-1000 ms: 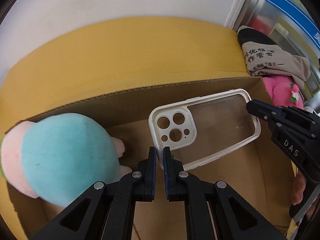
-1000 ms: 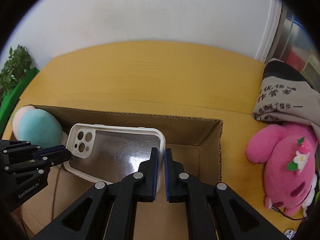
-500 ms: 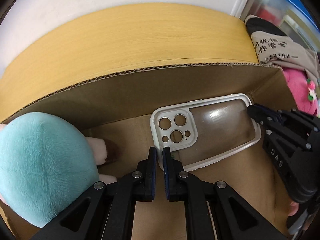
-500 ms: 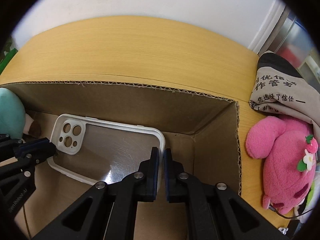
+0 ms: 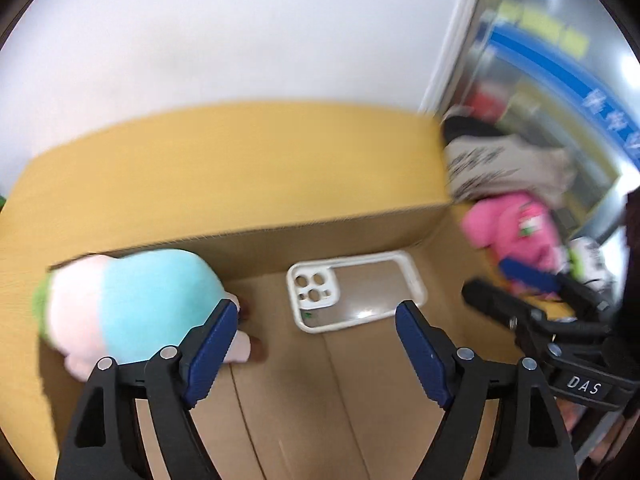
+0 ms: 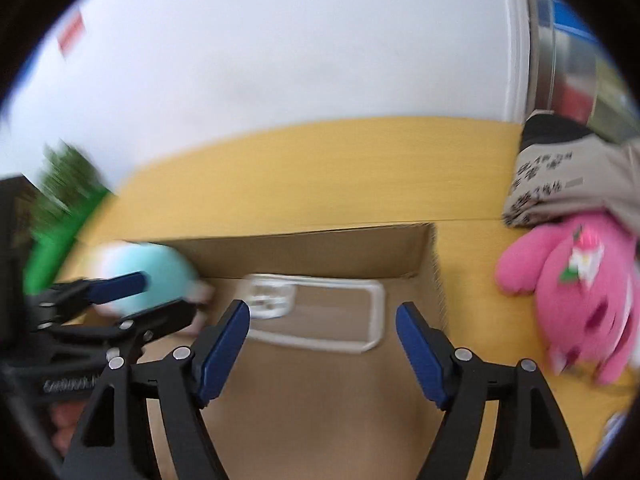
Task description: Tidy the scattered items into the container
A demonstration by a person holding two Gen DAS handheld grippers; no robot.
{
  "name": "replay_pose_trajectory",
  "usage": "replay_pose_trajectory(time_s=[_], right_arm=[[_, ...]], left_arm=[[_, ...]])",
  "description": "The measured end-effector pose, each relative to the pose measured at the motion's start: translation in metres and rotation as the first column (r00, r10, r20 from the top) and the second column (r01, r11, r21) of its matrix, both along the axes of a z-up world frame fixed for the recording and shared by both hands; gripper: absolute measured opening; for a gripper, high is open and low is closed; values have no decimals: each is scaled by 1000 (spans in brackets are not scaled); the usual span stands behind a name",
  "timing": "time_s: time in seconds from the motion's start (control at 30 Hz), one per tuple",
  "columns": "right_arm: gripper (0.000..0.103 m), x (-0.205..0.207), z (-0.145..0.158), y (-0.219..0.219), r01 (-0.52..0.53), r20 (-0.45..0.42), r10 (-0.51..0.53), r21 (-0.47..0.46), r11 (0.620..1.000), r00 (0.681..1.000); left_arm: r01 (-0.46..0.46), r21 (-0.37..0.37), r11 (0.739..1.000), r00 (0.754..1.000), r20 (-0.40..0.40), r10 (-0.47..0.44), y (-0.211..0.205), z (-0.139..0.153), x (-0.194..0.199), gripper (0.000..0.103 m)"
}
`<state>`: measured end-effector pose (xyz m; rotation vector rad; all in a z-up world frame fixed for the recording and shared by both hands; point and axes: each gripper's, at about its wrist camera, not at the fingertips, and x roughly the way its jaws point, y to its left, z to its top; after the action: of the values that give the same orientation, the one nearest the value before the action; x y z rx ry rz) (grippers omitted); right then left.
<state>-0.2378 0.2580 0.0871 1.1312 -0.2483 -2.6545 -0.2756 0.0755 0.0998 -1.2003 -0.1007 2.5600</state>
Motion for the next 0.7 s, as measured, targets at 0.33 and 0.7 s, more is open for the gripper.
replay_pose_trajectory(time_s=[0.33, 0.7], right_arm=[[79, 153, 30, 0, 113, -176, -121, -54, 992, 977], [79, 217, 7, -33, 116, -182, -89, 139, 984, 979]], left_arm=[[-158, 135, 978, 935, -298, 192, -58, 61, 163, 103], [-326, -103, 940, 881, -395, 262, -38, 27, 253, 103]])
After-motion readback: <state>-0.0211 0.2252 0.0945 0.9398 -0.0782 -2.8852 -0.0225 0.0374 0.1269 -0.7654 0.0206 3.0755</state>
